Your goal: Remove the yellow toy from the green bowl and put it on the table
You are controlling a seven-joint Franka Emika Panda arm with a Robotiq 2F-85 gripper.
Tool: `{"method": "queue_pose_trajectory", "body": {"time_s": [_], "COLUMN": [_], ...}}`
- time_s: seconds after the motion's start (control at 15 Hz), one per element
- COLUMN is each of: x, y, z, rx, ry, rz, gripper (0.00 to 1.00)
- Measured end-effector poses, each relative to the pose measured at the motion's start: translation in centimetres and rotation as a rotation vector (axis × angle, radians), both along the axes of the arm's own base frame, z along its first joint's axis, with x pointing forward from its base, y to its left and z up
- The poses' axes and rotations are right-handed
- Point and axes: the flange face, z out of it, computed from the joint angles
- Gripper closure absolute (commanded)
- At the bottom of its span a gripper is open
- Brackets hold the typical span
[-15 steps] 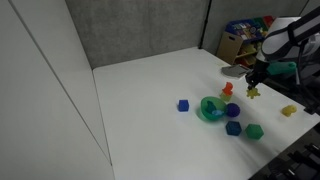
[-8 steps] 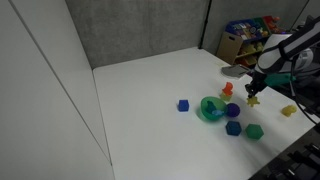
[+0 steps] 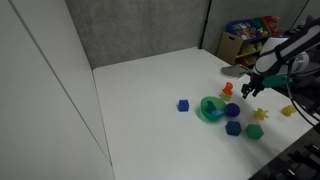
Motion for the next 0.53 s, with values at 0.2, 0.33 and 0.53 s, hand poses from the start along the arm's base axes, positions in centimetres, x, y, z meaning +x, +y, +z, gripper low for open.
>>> {"method": "queue_pose_trajectory", "body": {"time_s": [0.2,0.33,0.53], "x": [0.8,1.2,1.8], "y": [1.4,2.8,5.3], "z": [1.4,2.6,4.8], "rx": [0.014,0.033,0.060], "ry": [-0.011,-0.002,0.017], "rz": [0.028,0.061,0.106], "gripper": [0.00,0.00,0.00]}}
